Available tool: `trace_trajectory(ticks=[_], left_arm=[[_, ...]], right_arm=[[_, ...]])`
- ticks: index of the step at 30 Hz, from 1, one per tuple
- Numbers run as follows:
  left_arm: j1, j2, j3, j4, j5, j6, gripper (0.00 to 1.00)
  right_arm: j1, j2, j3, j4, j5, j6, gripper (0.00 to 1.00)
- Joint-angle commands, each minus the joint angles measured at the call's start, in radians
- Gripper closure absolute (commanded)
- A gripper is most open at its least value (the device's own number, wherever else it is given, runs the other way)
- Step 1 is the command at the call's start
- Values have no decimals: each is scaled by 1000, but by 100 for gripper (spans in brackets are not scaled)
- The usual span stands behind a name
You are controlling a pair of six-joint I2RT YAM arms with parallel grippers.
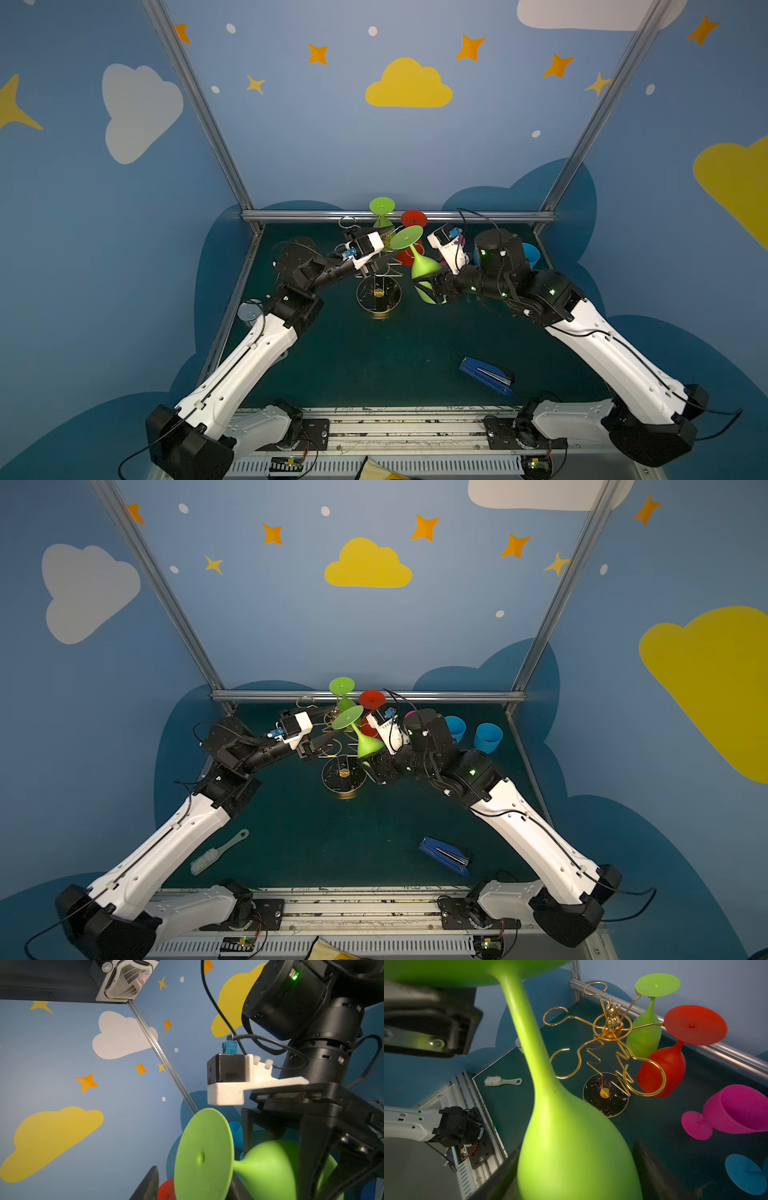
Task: Take the wine glass off the wine glass rack
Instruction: 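Close the right gripper on the lime-green glass foot while the left holds it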
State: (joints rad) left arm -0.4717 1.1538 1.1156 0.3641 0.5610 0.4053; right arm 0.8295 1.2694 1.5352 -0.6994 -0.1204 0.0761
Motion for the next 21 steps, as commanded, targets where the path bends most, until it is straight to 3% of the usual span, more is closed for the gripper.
trace_trajectory(ticks=[1,9,12,14,16,21], left_arm=[[-2,10,6,-2,-2,13,59],[-5,12,10,-23,1,14,79],[-8,7,9,-28,-15,14,88],[-8,3,-1,-19,-34,-2,95],[-7,-2,-11,-16,-48,-25,97],[-8,-22,-53,23,-124,-137,97]], right_arm=[[20,0,30,1,-10,8,68],[41,4,31,-4,-3,10,66],[43,-1,29,2,-9,16,55],[42,-13,17,20,-17,17,37],[39,-35,-10,59,-32,23,27],[13,-92,-57,138,-68,58,19]])
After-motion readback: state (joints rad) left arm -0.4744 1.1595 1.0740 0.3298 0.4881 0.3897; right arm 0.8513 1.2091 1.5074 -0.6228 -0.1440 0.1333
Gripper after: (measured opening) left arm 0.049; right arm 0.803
